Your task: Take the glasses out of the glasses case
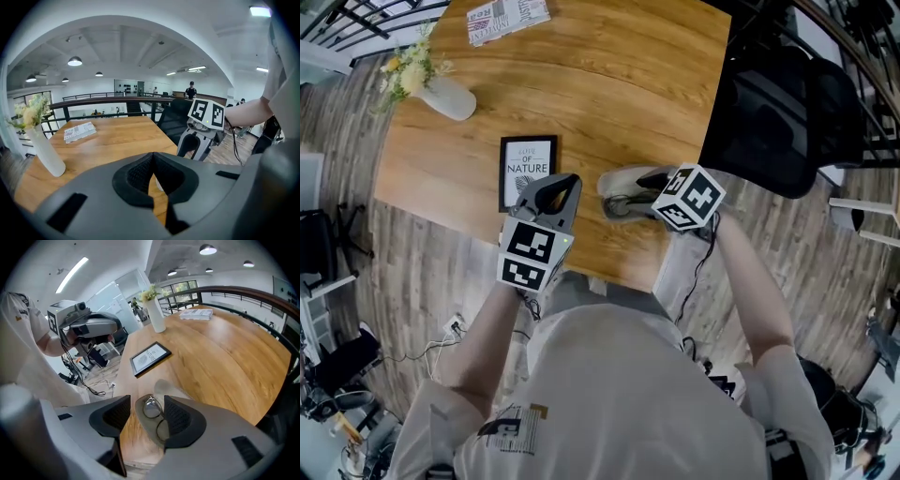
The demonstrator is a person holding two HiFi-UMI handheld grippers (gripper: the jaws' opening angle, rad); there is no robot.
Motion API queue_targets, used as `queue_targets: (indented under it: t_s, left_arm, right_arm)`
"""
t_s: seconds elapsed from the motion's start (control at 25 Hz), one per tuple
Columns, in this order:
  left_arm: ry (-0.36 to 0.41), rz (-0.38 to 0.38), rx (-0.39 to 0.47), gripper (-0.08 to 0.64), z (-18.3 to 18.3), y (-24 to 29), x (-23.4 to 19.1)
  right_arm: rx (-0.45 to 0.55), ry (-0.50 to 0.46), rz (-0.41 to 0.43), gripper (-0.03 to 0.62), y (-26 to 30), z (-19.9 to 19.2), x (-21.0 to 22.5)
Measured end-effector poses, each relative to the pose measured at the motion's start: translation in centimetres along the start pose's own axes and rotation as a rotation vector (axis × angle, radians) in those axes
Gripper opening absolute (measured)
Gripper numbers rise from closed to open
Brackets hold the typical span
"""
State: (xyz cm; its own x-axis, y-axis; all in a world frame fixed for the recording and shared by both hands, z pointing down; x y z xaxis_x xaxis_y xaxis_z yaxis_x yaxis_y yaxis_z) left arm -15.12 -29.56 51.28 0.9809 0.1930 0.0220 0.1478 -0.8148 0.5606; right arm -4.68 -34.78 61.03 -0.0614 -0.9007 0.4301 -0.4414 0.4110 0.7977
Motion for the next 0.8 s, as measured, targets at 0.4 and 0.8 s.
queue_targets:
  t_s: [0.4,0.8]
  left_arm:
    - [-0.034,-0.071,-0.092,0.015,-4.2,2.5,1.1]
    - [-0.053,-0.107,-0.129,0.015,-6.4,2.7,1.4]
  right_arm:
    - [-0.257,-0.075,-0.043,0.227,5.8,-4.6,3.3]
    - [-0.321,-0.179,-0.026,0.195,7.9,-5.3,3.7]
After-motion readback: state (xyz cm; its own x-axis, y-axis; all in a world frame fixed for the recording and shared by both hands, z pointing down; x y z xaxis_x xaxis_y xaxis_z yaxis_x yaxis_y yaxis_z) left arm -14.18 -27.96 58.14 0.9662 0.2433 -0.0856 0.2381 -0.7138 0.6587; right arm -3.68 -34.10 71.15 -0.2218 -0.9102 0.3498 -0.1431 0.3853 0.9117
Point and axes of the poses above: the fingertips, and each gripper's own axes: y forward along the fingers, x to its right, z out of its top, the point moved 2 cm from there along -y, backward along the fingers, and after that the axes turned 5 degrees about y, right-handed, at the moved point
